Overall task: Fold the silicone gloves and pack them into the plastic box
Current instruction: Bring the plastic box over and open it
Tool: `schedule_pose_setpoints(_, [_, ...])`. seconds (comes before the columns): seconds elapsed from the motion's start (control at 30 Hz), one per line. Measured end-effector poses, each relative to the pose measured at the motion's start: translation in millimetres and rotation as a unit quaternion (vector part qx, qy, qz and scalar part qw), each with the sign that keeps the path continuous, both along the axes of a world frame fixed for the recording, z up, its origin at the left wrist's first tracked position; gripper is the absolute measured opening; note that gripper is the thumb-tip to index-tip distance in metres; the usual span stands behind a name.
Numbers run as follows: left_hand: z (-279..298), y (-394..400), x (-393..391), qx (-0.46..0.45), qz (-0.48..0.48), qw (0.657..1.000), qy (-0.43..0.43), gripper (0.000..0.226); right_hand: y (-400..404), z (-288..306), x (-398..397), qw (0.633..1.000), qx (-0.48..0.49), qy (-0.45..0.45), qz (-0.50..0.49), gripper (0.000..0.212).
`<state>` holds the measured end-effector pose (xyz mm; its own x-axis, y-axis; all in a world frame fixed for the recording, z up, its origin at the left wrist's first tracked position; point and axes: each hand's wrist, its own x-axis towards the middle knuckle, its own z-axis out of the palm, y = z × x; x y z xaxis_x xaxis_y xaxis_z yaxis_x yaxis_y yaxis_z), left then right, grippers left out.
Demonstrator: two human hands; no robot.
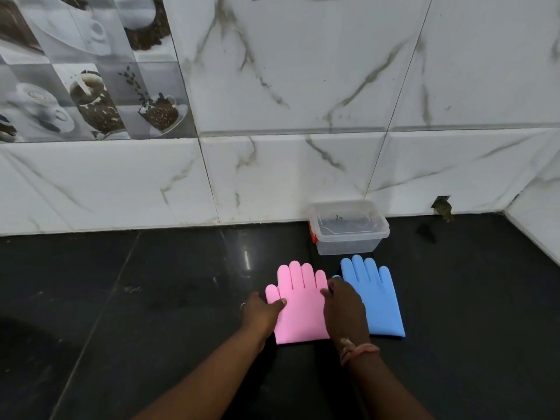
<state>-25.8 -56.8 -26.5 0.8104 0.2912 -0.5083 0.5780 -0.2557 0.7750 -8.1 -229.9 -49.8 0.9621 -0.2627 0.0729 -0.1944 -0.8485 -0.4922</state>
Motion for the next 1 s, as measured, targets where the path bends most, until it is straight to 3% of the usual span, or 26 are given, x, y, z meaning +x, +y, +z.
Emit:
schedule_pose_setpoints(0.03, [0, 2, -3, -0.006, 0.013, 1.0, 0.0, 0.058, -5, 6, 4, 0.999, 0.044, -0.026, -0.017, 0.009])
schedule_pose_setpoints(0.1, [2, 4, -9, -0.026, 0.041, 0.999, -0.005, 0.051, -14, 19, 22, 0.977, 0.201, -0.039, -0.062, 0.015])
schedule_pose_setpoints(0.13, [4, 6, -11, -0.041, 0.057, 0.997, -0.008, 0.049, -17, 28, 33, 0.938, 0.332, -0.016, -0.098, 0.02])
schedule_pose_setpoints(0.17, [7, 6, -13, -0.056, 0.07, 0.996, -0.013, 0.045, -21, 36, 46, 0.872, 0.47, 0.02, -0.134, 0.025])
schedule_pose_setpoints(0.23, [18, 7, -18, -0.073, 0.08, 0.994, -0.023, 0.034, -28, 53, 69, 0.755, 0.626, 0.066, -0.183, 0.039])
schedule_pose_setpoints(0.33, [32, 8, -28, -0.084, 0.071, 0.993, -0.044, 0.006, -30, 69, 96, 0.658, 0.718, 0.111, -0.198, 0.054])
schedule_pose_setpoints(0.43, [34, 12, -45, -0.09, 0.093, 0.99, -0.059, 0.006, -32, 70, 111, 0.566, 0.793, 0.136, -0.182, 0.057])
schedule_pose_setpoints(0.47, [32, 14, -53, -0.096, 0.107, 0.988, -0.058, 0.008, -32, 70, 111, 0.554, 0.804, 0.14, -0.167, 0.056])
schedule_pose_setpoints(0.5, [29, 16, -61, -0.105, 0.124, 0.985, -0.055, 0.009, -32, 68, 111, 0.564, 0.798, 0.142, -0.155, 0.055])
schedule_pose_setpoints(0.7, [4, 16, -108, -0.146, 0.23, 0.962, -0.023, 0.011, -27, 71, 93, 0.73, 0.657, 0.079, -0.171, 0.044])
schedule_pose_setpoints(0.87, [6, 29, -127, -0.204, 0.285, 0.935, -0.048, 0.015, -11, 86, 35, 0.783, 0.613, 0.1, 0.028, 0.014])
schedule_pose_setpoints(1.0, [21, 56, -135, -0.309, 0.318, 0.891, -0.095, 0.041, 1, 97, -19, 0.878, 0.413, 0.119, 0.209, 0.014])
